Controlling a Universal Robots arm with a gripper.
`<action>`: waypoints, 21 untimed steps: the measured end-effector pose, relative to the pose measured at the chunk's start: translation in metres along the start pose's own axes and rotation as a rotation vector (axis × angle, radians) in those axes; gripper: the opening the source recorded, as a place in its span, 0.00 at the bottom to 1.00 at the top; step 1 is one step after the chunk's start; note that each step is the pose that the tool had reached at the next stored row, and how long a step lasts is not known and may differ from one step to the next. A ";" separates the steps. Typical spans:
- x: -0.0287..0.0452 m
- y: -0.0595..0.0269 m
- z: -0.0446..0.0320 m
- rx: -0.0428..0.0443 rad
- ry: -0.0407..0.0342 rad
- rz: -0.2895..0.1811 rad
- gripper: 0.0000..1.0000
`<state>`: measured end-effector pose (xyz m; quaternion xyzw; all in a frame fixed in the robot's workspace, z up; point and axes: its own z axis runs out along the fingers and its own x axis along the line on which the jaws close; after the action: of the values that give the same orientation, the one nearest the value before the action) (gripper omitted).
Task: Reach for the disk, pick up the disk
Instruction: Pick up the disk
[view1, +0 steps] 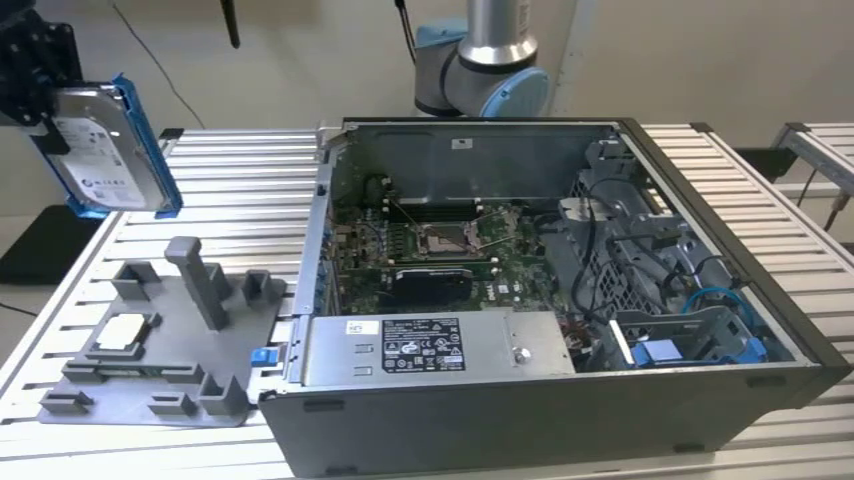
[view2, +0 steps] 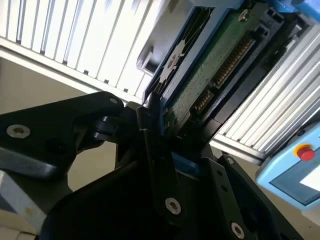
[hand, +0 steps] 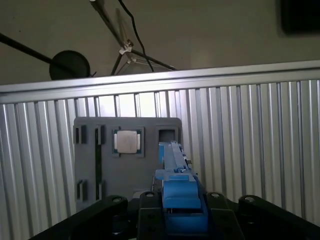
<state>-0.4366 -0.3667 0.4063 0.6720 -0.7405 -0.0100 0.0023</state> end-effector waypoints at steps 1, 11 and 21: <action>0.0000 0.0000 -0.0031 0.0001 0.0000 0.000 0.00; -0.0003 0.0005 -0.0291 0.0001 0.0000 -0.001 0.00; -0.0007 0.0012 -0.0697 0.0001 -0.0001 -0.001 0.00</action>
<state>-0.4366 -0.3667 0.4761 0.6725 -0.7401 -0.0100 0.0022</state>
